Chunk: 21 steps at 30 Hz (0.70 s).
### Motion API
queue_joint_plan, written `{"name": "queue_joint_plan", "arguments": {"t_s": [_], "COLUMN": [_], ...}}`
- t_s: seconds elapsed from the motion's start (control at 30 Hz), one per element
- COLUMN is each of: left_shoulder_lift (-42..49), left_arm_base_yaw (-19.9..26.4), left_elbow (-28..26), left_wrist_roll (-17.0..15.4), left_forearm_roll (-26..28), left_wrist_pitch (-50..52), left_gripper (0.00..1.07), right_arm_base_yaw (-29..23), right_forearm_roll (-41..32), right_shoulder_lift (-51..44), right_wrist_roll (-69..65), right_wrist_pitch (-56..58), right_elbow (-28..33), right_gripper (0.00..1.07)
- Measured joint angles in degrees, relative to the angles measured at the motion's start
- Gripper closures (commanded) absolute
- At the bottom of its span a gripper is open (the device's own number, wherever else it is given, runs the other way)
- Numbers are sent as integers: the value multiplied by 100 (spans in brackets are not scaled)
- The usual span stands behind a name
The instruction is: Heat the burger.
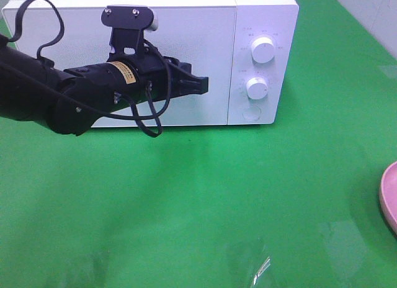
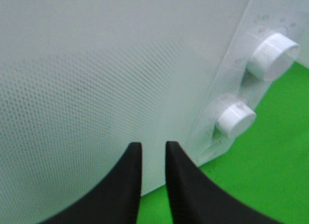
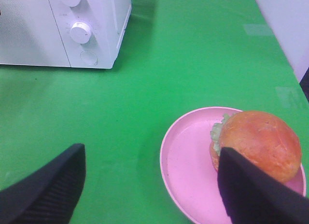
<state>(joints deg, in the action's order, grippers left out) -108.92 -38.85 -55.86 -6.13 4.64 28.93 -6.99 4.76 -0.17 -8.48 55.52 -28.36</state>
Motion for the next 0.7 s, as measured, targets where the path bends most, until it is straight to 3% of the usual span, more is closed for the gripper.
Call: {"name": "queue_joint_plan", "arguments": {"t_s": [0.03,0.07,0.1,0.13,0.23,0.27,0.3,0.33,0.43,0.53,0.6,0.7], "left_shoulder_lift": [178,178,332,418,556,722,722,854,1043,1180,1421,1490], "left_arm_base_yaw": [-52,-52,-63,-63,-63,-63,-63,-63,-63,-63,-63,-63], "left_elbow": [143,143,218,229,229,229,229,229,229,229,229,229], "left_wrist_roll": [0,0,-40,-69,-143,-166,-166,-172,-172,-172,-149,-149], "left_forearm_roll": [17,17,17,23,23,29,29,29,29,0,-189,-201], "left_wrist_pitch": [-304,-304,-814,-1134,-1833,-2573,-2573,-3375,-4377,-4899,-5833,-6136], "left_gripper": [32,32,14,7,4,4,4,4,4,4,5,6], "right_arm_base_yaw": [0,0,0,0,0,0,0,0,0,0,0,0], "right_forearm_roll": [0,0,0,0,0,0,0,0,0,0,0,0], "right_shoulder_lift": [0,0,0,0,0,0,0,0,0,0,0,0], "right_wrist_roll": [0,0,0,0,0,0,0,0,0,0,0,0], "right_wrist_pitch": [0,0,0,0,0,0,0,0,0,0,0,0], "right_elbow": [0,0,0,0,0,0,0,0,0,0,0,0], "right_gripper": [34,34,34,34,34,34,34,34,34,34,34,34]}}
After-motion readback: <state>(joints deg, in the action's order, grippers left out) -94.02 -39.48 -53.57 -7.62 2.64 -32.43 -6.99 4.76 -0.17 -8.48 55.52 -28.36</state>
